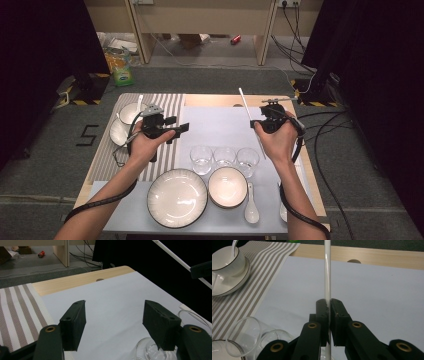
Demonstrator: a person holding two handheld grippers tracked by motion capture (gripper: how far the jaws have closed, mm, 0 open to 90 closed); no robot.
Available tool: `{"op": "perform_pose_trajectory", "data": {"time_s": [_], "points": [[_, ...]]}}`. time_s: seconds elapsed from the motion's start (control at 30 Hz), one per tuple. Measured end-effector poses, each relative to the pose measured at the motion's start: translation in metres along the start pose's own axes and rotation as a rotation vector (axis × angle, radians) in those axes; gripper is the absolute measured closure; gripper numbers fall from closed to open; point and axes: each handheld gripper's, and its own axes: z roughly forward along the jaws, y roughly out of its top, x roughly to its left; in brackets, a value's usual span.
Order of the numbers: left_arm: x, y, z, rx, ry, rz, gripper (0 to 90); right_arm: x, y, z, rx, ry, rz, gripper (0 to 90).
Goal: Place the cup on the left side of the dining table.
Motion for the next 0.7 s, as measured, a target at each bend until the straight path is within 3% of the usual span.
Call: {"op": "perform_pose_trajectory", "data": {"time_s": [0.7], "points": [[-0.007,0.010,0.013,-0.001,-0.030,-0.007,34.3,0.013,0.001,0.007,-0.006,0.030,-0.019,85.7]]}}
